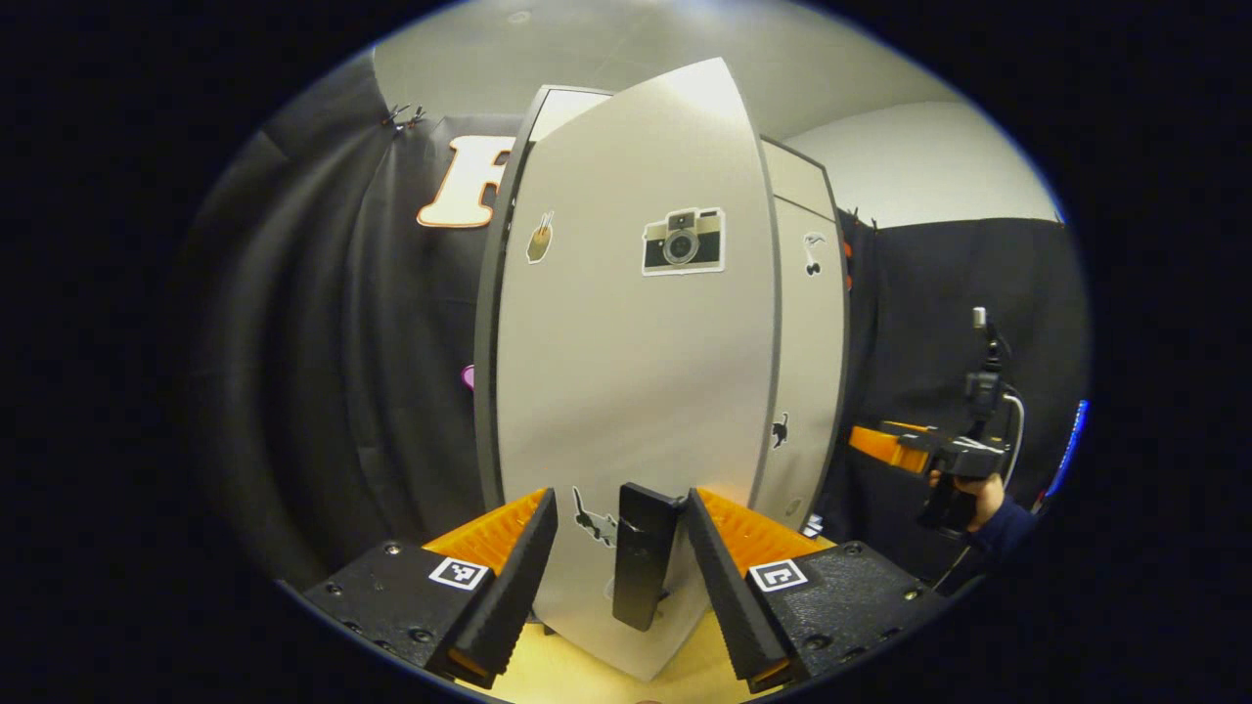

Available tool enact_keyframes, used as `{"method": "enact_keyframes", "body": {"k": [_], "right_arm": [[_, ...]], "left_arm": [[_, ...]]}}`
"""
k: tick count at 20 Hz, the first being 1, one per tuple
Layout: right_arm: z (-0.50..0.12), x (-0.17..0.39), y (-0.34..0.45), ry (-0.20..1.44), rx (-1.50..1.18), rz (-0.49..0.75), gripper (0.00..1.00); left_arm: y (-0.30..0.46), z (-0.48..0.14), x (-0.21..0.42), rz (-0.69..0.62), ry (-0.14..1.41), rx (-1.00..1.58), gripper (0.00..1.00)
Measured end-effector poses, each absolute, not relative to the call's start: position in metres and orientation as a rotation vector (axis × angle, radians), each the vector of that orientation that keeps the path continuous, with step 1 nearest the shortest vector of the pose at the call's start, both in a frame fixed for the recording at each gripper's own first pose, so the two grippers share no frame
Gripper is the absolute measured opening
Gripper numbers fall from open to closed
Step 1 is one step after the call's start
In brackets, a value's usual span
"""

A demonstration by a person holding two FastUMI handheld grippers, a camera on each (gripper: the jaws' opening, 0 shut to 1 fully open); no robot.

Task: Grab one shoe with the right hand and put it into the shoe cabinet, grab the other shoe with the left hand and put it into the shoe cabinet; then close the right door with the right hand and the left door with the left hand.

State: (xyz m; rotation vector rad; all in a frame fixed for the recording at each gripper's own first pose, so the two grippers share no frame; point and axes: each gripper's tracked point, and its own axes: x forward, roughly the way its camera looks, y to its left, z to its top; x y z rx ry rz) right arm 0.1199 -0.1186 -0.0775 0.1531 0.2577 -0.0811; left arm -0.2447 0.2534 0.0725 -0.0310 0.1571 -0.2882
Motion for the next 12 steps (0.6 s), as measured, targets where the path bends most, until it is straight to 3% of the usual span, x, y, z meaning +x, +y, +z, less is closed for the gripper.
{"method": "enact_keyframes", "body": {"k": [12], "right_arm": [[-0.056, 0.080, -0.191, 0.228, 0.116, -0.201, 0.99]], "left_arm": [[0.219, 0.066, -0.208, -0.294, 0.166, -0.018, 0.89]]}}
